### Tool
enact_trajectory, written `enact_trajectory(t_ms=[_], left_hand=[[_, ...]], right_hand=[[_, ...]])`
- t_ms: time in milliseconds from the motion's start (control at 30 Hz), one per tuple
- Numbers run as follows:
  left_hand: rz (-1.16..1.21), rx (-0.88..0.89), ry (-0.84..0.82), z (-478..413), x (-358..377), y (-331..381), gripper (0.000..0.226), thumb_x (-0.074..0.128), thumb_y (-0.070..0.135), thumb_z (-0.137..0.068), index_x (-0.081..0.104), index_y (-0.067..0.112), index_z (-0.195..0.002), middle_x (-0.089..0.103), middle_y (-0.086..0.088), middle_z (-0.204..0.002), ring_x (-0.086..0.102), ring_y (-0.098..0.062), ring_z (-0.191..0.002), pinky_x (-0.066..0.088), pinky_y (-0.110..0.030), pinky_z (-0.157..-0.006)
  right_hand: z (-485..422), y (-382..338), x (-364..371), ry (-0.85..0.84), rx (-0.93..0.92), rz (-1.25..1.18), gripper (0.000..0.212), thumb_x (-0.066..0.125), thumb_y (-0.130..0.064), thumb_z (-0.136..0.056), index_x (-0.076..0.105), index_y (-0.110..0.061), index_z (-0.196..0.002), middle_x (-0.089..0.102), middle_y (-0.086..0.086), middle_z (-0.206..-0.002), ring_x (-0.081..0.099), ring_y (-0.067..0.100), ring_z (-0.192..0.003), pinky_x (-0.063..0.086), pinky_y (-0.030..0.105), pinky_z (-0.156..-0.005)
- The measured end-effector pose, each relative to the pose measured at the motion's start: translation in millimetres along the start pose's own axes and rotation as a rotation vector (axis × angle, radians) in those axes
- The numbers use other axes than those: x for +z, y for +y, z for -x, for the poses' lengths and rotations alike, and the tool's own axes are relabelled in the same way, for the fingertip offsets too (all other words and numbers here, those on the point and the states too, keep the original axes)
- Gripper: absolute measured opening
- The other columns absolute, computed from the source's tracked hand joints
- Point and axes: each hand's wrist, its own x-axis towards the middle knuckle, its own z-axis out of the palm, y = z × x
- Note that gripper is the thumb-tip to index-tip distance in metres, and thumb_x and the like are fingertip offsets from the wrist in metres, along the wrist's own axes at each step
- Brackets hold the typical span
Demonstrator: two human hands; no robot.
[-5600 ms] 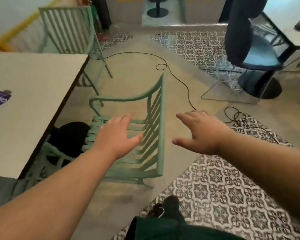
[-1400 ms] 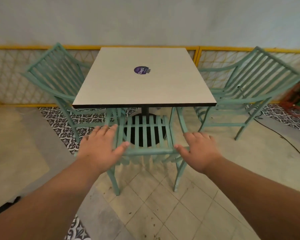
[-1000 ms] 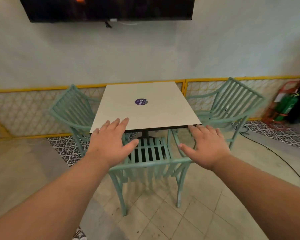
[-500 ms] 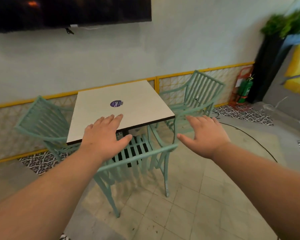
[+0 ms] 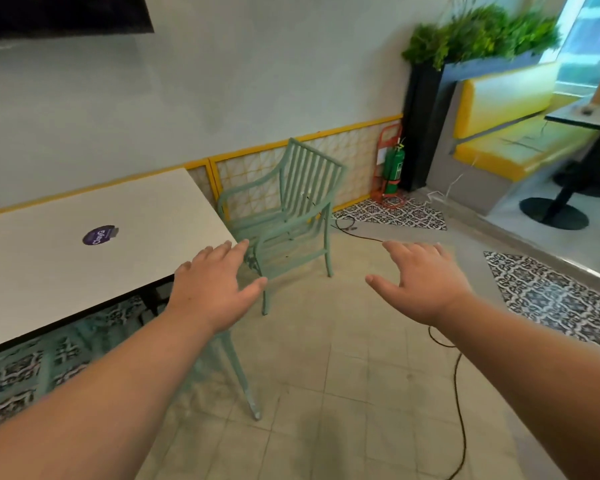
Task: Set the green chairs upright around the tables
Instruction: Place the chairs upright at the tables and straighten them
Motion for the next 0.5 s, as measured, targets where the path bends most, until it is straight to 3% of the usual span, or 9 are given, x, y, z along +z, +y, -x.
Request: enact_trajectory(t_ms=[167,500], left_hand=[[0.008,0.011,-0.027,-64,17,53,0.086,0.034,0.079,-0.089,0.018,0.036,-0.161,0.029,0.001,-0.166,0.027,-0.027,-0.151,0.033,-0.052,-0.117],[-0.023,-0.008,-0.038,-240,53,68,0.086,0.036,0.079,-0.087,0.017,0.037,-0.160,0.029,0.001,-0.166,0.028,-0.026,-0.151,0.034,-0.049,-0.116]], right_hand=[[-63,59,-3,-0.033,-0.011,0.018,0.087,0.028,-0.080,-0.090,0.036,-0.025,-0.157,0.054,0.003,-0.151,0.043,0.028,-0.142,0.025,0.052,-0.123],[-227,125,14,-0.034,-0.028,0.009,0.087,0.028,-0.078,-0.091,0.033,-0.024,-0.159,0.050,0.000,-0.155,0.038,0.026,-0.147,0.021,0.051,-0.124]])
